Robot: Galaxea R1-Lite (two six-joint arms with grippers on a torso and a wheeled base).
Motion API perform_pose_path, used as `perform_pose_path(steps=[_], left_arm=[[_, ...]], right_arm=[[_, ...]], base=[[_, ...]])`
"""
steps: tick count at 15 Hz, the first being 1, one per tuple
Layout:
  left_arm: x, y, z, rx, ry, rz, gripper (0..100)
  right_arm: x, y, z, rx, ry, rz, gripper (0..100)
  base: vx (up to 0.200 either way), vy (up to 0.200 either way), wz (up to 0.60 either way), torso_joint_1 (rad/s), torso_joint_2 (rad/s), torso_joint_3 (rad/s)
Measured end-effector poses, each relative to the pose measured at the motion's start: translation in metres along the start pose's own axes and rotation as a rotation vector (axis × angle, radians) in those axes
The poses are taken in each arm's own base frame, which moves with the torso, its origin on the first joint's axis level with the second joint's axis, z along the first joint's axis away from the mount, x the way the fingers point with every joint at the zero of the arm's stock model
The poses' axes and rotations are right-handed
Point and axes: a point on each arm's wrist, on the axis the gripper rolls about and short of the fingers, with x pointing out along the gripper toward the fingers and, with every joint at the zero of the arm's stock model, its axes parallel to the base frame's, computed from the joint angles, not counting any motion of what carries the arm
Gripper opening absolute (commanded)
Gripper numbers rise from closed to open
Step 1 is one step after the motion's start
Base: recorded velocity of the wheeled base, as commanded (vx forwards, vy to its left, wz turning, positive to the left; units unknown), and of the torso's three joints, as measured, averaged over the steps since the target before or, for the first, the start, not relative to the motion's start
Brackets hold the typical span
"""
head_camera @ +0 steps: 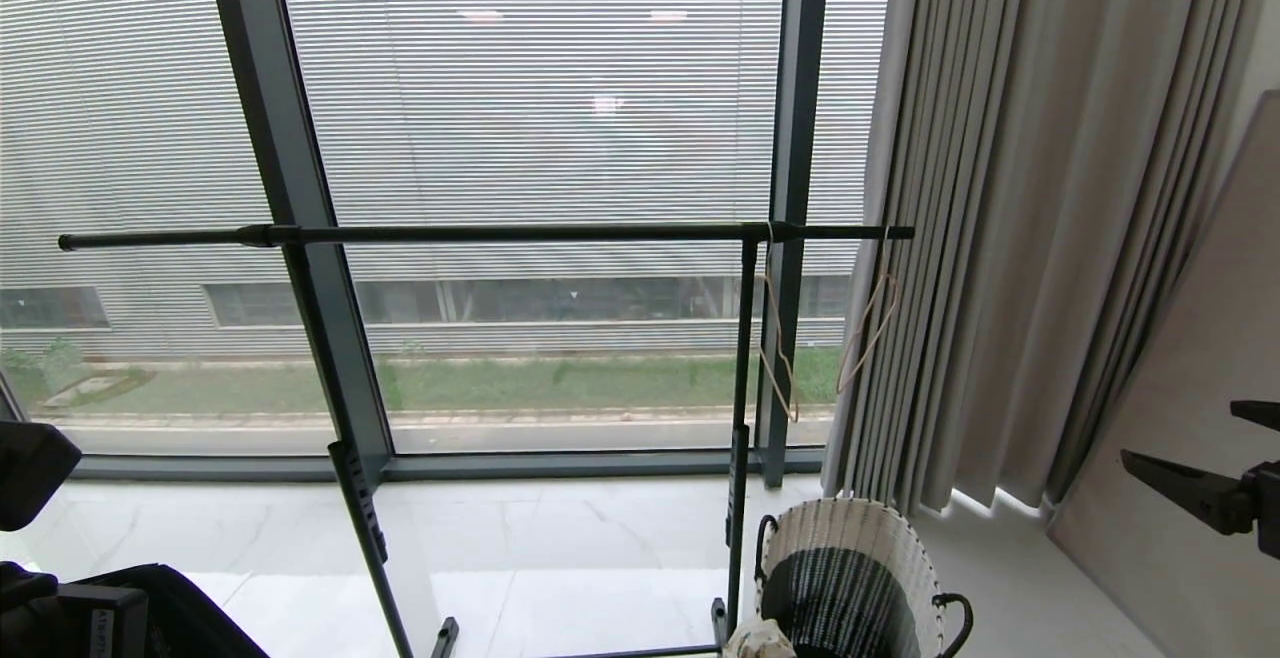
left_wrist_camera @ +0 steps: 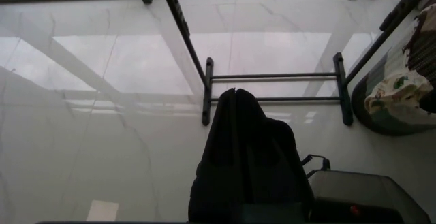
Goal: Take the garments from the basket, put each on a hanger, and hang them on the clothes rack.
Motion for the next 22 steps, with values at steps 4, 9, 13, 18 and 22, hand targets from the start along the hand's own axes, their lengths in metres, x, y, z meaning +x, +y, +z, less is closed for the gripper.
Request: perform_pose_path(steps=[4, 9, 13, 18, 22], left_arm=[[-0.001, 0.000, 0.002, -0.012, -0.036, 0.001, 0], [0.002, 0.000, 0.000, -0.014, -0.076, 0.002, 0], [0.002, 0.000, 0.000, -0.013, -0.075, 0.002, 0], [0.001, 0.000, 0.000, -0.014, -0.079, 0.002, 0], [0.001, 0.000, 0.001, -0.015, -0.080, 0.002, 0]], right_arm=[[0.013, -0.004, 0.012, 0.075, 0.006, -0.002, 100], [0.017, -0.005, 0.012, 0.077, 0.018, 0.001, 100], [0.018, -0.005, 0.012, 0.077, 0.019, 0.000, 100], [0.019, -0.005, 0.012, 0.077, 0.024, 0.003, 100], [0.020, -0.005, 0.011, 0.078, 0.030, 0.005, 100]], base=[[0.050, 0.000, 0.00, 0.002, 0.00, 0.001], [0.200, 0.000, 0.00, -0.001, 0.00, 0.004], [0.200, 0.000, 0.00, 0.004, 0.00, 0.004], [0.200, 0.000, 0.00, 0.000, 0.00, 0.004], [0.150, 0.000, 0.00, 0.002, 0.00, 0.001]])
